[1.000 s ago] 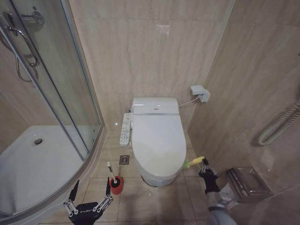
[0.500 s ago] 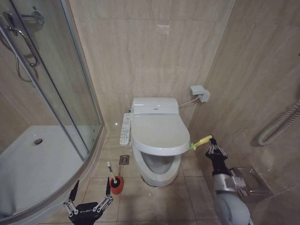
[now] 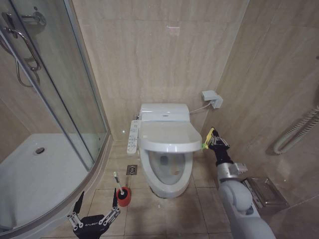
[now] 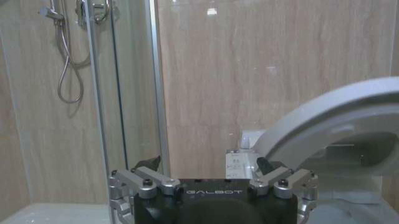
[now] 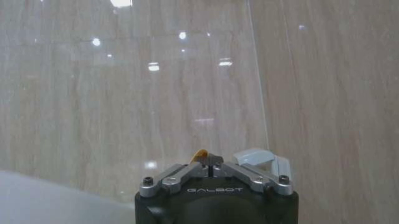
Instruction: Open the toilet lid, clean the toilet bowl with a toilet brush, close the toilet lid, and flush.
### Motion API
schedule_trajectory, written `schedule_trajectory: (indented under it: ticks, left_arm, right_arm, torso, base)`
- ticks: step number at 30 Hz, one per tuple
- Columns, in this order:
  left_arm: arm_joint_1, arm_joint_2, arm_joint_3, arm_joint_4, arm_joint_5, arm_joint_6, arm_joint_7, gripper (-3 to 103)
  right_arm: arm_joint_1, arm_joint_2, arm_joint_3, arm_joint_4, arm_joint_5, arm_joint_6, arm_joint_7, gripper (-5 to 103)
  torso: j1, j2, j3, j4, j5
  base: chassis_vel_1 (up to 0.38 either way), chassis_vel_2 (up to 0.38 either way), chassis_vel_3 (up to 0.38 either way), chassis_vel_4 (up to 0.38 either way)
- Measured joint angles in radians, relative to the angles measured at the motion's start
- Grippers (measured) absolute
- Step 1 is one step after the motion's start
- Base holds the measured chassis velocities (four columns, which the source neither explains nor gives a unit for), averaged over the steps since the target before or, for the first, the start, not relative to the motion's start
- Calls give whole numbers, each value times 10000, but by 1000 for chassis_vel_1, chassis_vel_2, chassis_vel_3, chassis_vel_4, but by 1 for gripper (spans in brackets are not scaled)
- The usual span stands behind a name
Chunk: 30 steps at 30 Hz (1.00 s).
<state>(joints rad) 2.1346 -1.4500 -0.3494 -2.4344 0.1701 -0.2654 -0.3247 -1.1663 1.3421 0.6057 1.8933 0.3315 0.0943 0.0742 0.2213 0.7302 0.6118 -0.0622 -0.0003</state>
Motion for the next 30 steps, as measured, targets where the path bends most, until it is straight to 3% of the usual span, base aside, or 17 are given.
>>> schedule_trajectory:
  ticks: [30]
  left_arm:
    - [0, 0, 0, 0, 0, 0, 0, 100]
  right_arm:
    - [3427, 327, -113, -2558, -294, -244, -260, 0]
  torso:
    - [1, -1, 1, 9, 3]
  base:
    - [0, 0, 0, 0]
